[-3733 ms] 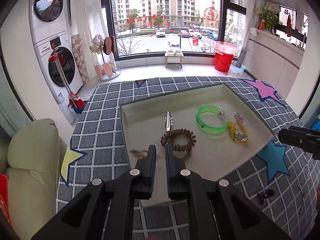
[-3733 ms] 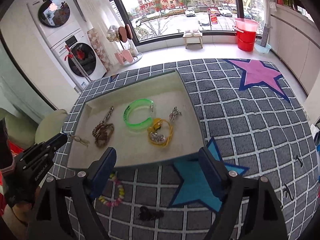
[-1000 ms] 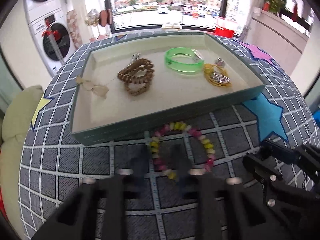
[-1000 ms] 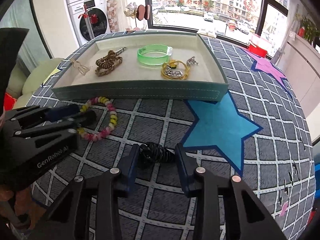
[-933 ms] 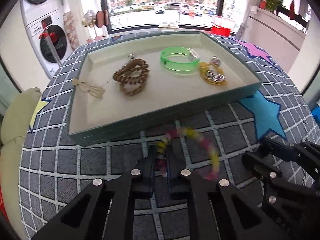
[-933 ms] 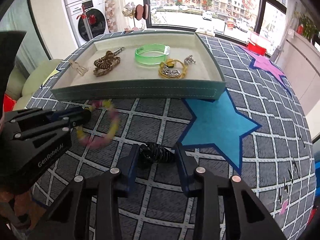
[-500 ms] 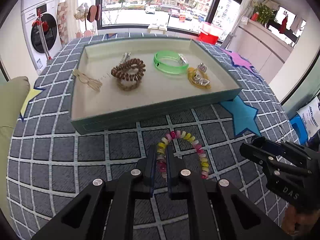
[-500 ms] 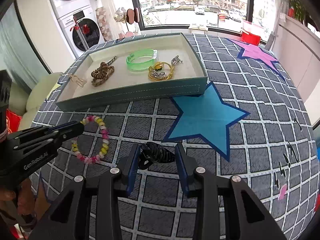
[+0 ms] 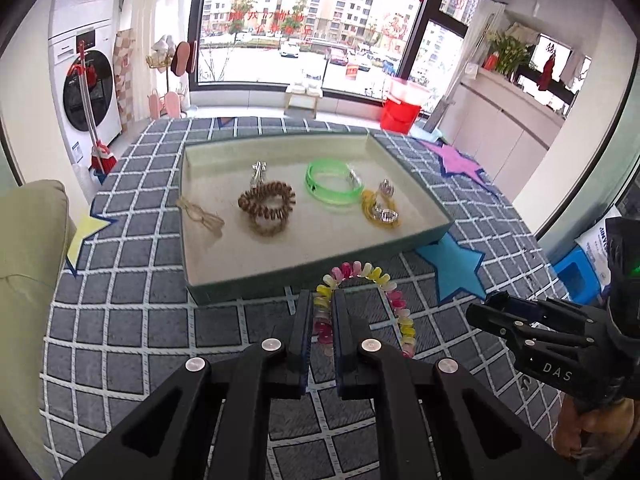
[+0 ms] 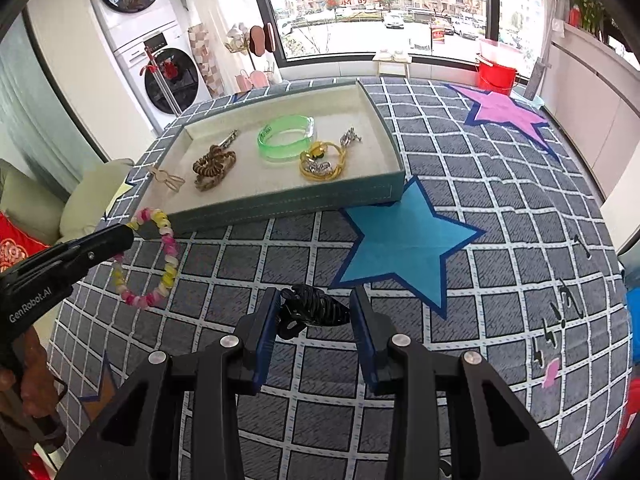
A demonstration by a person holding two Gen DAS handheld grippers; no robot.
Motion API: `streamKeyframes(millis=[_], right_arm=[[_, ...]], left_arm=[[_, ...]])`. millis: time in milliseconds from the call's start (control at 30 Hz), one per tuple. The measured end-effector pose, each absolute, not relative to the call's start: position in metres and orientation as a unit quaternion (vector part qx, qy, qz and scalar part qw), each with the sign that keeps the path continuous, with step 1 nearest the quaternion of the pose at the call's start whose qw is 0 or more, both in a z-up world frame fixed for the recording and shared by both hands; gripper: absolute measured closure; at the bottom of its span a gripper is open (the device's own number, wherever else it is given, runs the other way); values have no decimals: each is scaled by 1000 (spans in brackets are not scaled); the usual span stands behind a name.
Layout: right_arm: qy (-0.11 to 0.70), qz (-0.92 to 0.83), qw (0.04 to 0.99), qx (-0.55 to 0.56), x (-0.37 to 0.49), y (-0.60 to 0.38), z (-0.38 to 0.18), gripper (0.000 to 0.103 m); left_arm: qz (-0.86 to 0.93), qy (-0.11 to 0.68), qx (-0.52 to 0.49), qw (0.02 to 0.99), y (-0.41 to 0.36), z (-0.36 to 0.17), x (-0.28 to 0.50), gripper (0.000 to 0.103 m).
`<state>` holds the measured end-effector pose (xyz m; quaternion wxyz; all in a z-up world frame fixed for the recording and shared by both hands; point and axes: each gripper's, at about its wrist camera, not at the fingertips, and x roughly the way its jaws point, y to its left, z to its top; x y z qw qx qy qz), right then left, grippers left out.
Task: Organize jewelry
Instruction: 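Grasp the black claw clip with the right tool while the left tool grasps the pink-yellow beaded bracelet, then carry the black claw clip and beaded bracelet over the tray with both tools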
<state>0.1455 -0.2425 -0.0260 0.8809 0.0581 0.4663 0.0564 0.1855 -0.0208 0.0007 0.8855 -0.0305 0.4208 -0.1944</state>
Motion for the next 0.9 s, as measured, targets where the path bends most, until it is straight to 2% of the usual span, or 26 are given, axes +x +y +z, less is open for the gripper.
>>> streamKeyframes(millis=[600, 900], right_arm=[[444, 58, 892, 64, 198, -242, 18, 64], [443, 56, 892, 64, 244, -243, 22, 64]], left_arm=[[-184, 394, -37, 900, -7, 27, 234, 80], [-165, 403, -26, 900, -4, 15, 271, 80]])
